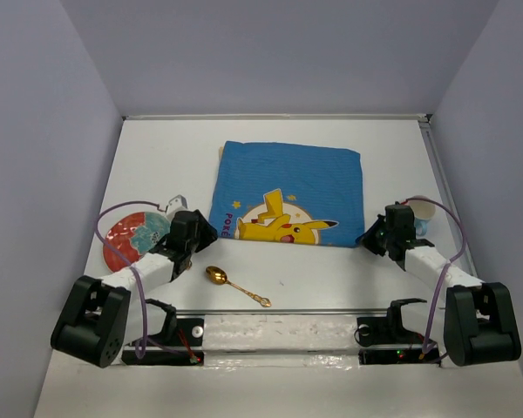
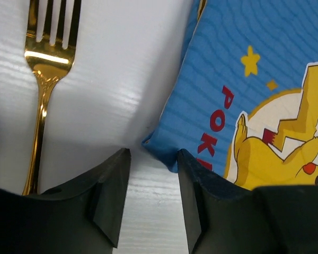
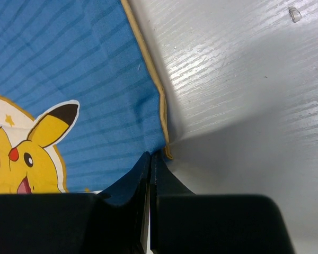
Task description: Set the dinner table for one person
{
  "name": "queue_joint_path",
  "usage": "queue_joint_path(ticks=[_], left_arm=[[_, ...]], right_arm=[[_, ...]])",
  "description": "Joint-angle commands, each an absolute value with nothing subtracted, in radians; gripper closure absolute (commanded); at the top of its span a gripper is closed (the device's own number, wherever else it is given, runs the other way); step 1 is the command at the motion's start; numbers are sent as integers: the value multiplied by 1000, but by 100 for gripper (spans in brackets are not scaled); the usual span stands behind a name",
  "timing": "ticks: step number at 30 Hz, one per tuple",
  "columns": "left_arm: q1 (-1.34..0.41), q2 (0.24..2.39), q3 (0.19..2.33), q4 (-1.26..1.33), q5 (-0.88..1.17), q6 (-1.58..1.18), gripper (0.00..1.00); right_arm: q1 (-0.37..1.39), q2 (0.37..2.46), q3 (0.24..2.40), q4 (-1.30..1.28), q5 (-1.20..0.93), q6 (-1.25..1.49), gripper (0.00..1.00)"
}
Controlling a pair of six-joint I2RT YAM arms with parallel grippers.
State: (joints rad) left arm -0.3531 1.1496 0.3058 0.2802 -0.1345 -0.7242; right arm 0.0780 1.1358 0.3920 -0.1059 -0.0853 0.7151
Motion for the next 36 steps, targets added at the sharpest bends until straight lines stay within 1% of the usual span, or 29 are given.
queue_joint_path(ticks=[1,2,3,6,8,9,10,16,21,26,31,32,34,35,36], left_arm=[[-348,1219,370,379,-133,-736,48],[-348,1239,380,390,-144,-742,60],[-348,1244,380,399,-153,-761,63],[-348,1233,353,440,-190,-793,68],[-350,1227,333,449,-202,-799,95],[-350,1227,333,448,-201,-799,95],[-350,1223,321,446,-192,-798,100],[-350,1138,269,414,-178,-776,100],[-351,997,252,301,-169,-770,100],[-350,809,198,197,-186,-787,100],[-351,744,161,175,-181,-798,100],[-351,749,158,176,-183,-796,99],[-351,761,163,179,-178,-795,91],[-350,775,169,186,-178,-793,89],[-351,784,170,192,-179,-793,86]], right_arm=[[78,1127,420,-101,-84,692,96],[78,1126,420,-103,-86,692,96],[78,1126,420,-103,-84,690,96],[78,1129,422,-101,-86,689,96],[78,1132,425,-101,-81,689,96],[78,1132,425,-101,-81,690,96],[78,1137,428,-98,-78,689,96],[78,1149,437,-98,-72,687,96],[78,1157,456,-107,-63,669,95],[78,1169,462,-117,-84,655,94],[78,1161,456,-124,-110,647,93],[78,1152,454,-126,-115,644,93],[78,1144,453,-127,-129,644,92],[78,1143,448,-127,-138,643,92],[78,1141,443,-129,-155,643,92]])
